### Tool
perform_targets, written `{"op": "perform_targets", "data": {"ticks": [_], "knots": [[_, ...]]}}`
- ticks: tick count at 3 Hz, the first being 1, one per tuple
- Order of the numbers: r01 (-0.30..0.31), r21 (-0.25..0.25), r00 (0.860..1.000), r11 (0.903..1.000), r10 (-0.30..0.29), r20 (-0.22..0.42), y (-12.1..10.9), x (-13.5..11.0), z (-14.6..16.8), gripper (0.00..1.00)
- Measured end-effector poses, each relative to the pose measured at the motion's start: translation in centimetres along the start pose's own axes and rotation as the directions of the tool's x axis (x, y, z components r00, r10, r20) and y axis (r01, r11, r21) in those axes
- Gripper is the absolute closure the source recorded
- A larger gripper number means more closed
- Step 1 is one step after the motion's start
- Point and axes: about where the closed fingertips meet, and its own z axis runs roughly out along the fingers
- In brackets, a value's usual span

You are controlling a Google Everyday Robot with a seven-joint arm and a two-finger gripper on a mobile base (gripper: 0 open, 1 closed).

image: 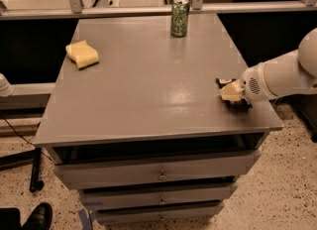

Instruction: Pick rxbar chocolate

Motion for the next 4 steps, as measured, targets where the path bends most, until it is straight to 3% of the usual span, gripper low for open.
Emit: {"op": "perform_targets", "data": {"ticks": [4], "knots": [[0.001, 0.0, 1.0, 1.0, -0.001, 0.0, 0.04, -0.1, -0.1, 1.0]]}}
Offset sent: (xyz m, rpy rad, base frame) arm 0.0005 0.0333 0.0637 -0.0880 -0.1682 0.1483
